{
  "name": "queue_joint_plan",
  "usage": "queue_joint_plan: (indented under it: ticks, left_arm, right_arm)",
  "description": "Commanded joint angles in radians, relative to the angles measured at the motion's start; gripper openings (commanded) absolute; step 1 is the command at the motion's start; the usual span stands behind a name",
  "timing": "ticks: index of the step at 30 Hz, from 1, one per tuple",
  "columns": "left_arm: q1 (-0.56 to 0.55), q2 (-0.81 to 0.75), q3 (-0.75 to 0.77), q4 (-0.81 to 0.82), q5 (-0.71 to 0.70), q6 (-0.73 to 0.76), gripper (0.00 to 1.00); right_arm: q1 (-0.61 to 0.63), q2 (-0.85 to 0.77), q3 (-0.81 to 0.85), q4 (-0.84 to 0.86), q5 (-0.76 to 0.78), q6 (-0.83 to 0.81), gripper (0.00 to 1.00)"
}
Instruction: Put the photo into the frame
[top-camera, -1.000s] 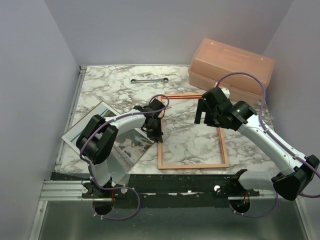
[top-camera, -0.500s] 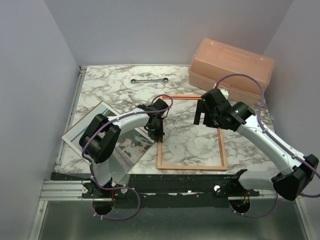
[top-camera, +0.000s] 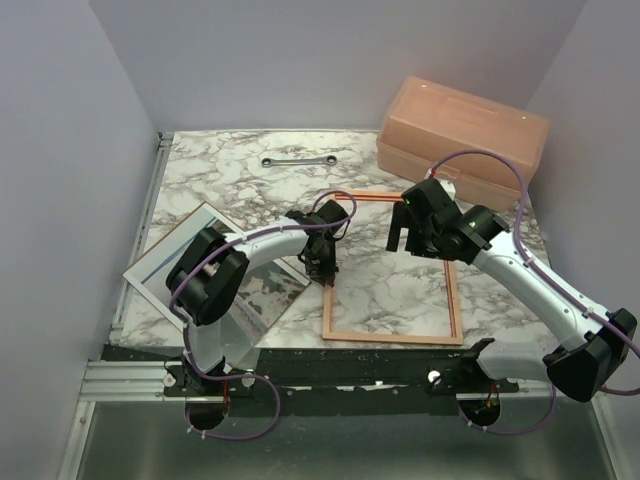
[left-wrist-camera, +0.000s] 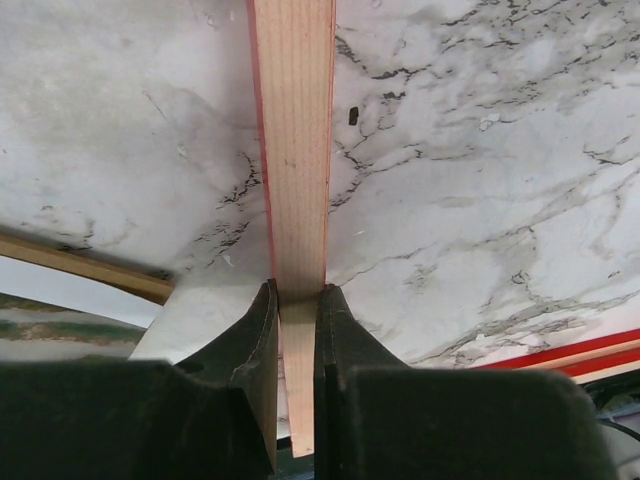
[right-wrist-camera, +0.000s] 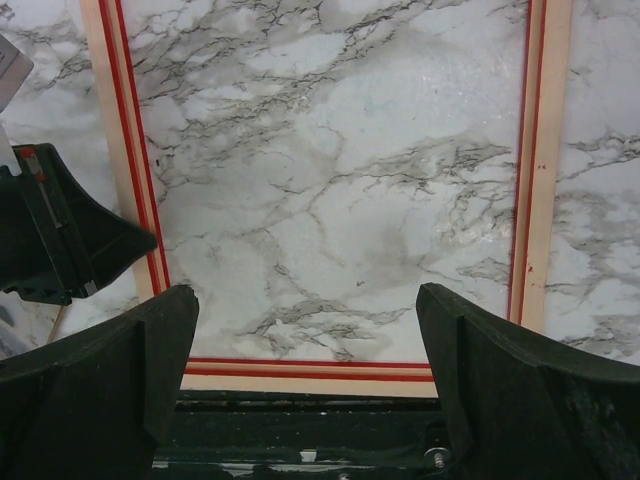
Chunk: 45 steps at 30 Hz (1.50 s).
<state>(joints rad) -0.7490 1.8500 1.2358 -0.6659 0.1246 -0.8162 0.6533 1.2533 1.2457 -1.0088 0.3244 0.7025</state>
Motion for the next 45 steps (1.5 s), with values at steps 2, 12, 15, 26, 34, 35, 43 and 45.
queue_joint_plan:
  ticks: [2,12,15,26,34,35,43,45]
  left_arm:
    - [-0.009,-0.043,-0.01,0.075,0.062,-0.009,0.31]
    - [0.02,-0.33,-0.11,0.217,0.12,0.037,0.81]
    - [0.072,-0.431,-0.188,0.309,0.195,0.022,0.82]
    - [0.454,-0.724,-0.507,0.402,0.428,0.012,0.84]
    - [0.68,-0.959,-0.612,0.162,0.298,0.126,0.84]
    - [0.68,-0.982,-0.608,0.122,0.247,0.142,0.84]
    - [0.679,-1.124,-0.58,-0.092,-0.029,0.119,0.82]
    - [0.678,-1.118,-0.558,-0.12,-0.056,0.134,0.81]
  right_arm:
    - [0.006,-0.03,-0.024,0.038,-0.034,-0.012,1.0]
    - [0.006,-0.078,-0.084,0.132,-0.092,-0.031,1.0]
    - [0.005,-0.06,-0.096,0.165,-0.138,-0.039,1.0]
    - [0.006,0.025,-0.135,0.314,-0.367,-0.048,1.0]
    - [0.029,0.166,-0.143,0.468,-0.567,0.005,1.0]
    - [0.039,0.192,-0.14,0.488,-0.583,0.011,1.0]
    - [0.124,0.413,-0.016,0.609,-0.648,0.057,1.0]
    - [0.143,0.469,0.023,0.644,-0.67,0.068,0.98]
